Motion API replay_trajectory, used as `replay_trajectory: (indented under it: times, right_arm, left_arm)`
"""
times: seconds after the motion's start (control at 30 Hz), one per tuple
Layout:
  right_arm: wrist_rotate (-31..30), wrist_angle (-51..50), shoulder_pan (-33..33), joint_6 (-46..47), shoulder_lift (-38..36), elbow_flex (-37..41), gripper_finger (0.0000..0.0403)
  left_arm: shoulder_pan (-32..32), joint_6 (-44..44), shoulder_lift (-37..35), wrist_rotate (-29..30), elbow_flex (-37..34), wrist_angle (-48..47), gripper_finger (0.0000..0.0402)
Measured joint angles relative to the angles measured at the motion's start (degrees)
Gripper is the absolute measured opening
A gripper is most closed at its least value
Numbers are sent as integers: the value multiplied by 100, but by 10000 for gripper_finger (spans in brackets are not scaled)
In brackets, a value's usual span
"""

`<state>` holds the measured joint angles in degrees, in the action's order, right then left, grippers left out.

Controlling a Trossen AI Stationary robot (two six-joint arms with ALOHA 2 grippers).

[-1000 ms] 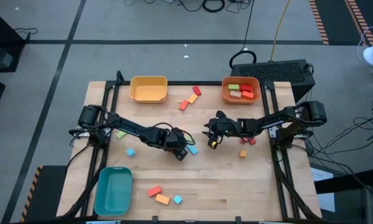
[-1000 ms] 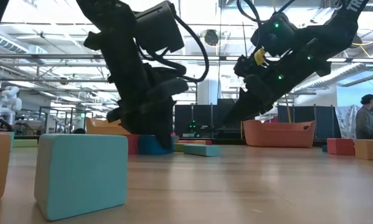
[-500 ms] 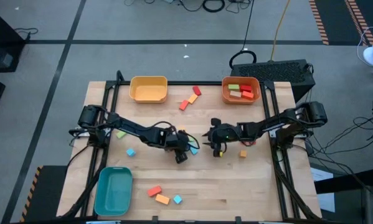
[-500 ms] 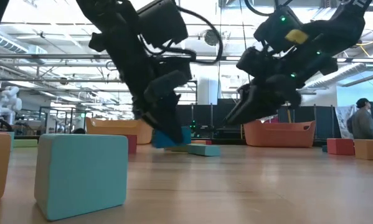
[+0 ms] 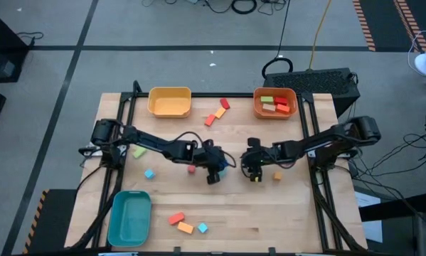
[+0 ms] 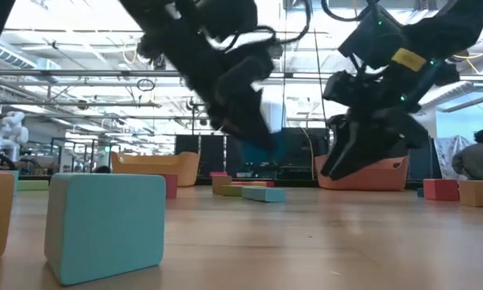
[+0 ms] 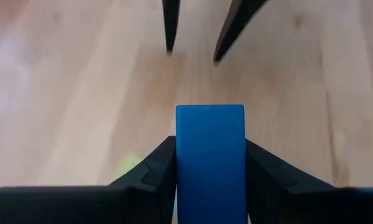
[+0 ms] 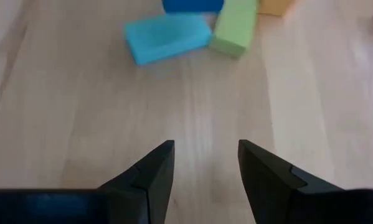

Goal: Sort blocks by size
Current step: Put the large dark blue block into the orange bin

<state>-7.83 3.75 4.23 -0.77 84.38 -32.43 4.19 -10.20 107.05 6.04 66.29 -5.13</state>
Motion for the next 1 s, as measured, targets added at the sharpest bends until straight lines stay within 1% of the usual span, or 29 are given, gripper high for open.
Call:
replay_trajectory:
  times: [0.1, 0.17, 0.23, 0.37, 0.47, 0.5, 0.67, 0.9, 1.0]
  right_arm:
    - [28, -651, 27, 171, -337, -5, 164]
    - [32, -905, 41, 304, -544, -9, 164]
    - [42, -1329, 45, 447, -798, -7, 164]
    - [32, -1839, 39, 637, -1164, -8, 164]
    - [20, -1979, 39, 718, -1308, -12, 164]
    - [20, -2078, 39, 746, -1345, -10, 164]
    - [4, -2100, 39, 733, -1364, 7, 164]
    - [-291, -1687, -142, 248, -1248, -15, 164]
    - [-291, -1592, -255, 218, -1221, -4, 164]
  left_arm:
    - [-164, 334, 194, -8, 434, -353, 136]
    - [-304, 504, 391, -9, 731, -651, 136]
    - [-429, 679, 630, -21, 1030, -770, 136]
    - [-633, 967, 1070, -395, 1450, -754, 136]
    - [-730, 1098, 1366, -623, 1689, -828, 136]
    - [-752, 1131, 1473, -667, 1811, -723, 136]
    - [-777, 1220, 1801, -736, 2053, -745, 146]
    - [-770, 1207, 1863, -748, 2054, -900, 151]
    - [-770, 1210, 1863, -748, 2054, -933, 168]
